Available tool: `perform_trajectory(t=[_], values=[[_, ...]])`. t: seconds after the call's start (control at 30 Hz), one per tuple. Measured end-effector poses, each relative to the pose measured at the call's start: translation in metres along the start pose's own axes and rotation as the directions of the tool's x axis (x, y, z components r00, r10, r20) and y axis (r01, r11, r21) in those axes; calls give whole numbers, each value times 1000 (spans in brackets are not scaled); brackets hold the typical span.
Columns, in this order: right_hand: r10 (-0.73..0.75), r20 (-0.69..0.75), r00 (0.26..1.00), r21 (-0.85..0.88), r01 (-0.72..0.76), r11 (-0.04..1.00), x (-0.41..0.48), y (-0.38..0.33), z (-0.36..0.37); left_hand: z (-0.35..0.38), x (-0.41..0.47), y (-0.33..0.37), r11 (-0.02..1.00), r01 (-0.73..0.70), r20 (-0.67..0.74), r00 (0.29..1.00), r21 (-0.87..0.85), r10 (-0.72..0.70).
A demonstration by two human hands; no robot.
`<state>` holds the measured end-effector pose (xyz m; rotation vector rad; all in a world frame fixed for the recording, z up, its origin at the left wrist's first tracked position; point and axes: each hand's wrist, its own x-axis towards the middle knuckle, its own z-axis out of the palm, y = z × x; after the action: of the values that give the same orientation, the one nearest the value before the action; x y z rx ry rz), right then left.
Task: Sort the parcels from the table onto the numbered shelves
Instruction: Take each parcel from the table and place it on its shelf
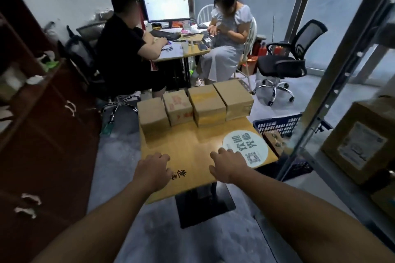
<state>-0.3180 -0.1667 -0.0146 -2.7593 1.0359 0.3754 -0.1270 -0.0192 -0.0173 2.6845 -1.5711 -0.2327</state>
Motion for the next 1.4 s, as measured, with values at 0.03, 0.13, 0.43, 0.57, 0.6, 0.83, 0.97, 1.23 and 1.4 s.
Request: perform_trajectory(t=[0.03, 0.13, 0.43, 0.57, 0.6, 0.83, 0.97, 1.23, 1.4], values=[[-25, -1, 1000, -3, 25, 1000, 16, -1, -5, -1, 9, -3, 999, 34, -12, 999, -12, -34], [-97, 7, 995, 14, 97, 995, 58, -10, -17, -1, 28, -12, 993, 108, -16, 994, -38, -109], [-229, -42, 972, 23, 230, 973, 166, -59, -35, 3, 97, -78, 955, 282, 20, 960, -91, -281], [-215, -87, 973, 65, 221, 973, 218, -70, -41, 2, 153, -109, 954, 274, -1, 961, -121, -276], [-205, -84, 975, 89, 213, 973, 230, -72, -44, 1, 167, -115, 952, 272, 4, 962, -140, -274], [-171, -27, 985, 232, 173, 957, 297, -98, -44, 8, 252, -151, 952, 243, 19, 970, -187, -243], [-147, 15, 989, 366, 131, 921, 316, -112, -36, 23, 267, -163, 927, 254, 10, 965, -277, -262], [-37, -7, 999, 555, 35, 831, 324, -122, -26, 45, 265, -165, 794, 331, 64, 935, -510, -349], [-23, -3, 1000, 700, 19, 714, 314, -118, -24, 44, 254, -156, 747, 351, 52, 919, -565, -392]])
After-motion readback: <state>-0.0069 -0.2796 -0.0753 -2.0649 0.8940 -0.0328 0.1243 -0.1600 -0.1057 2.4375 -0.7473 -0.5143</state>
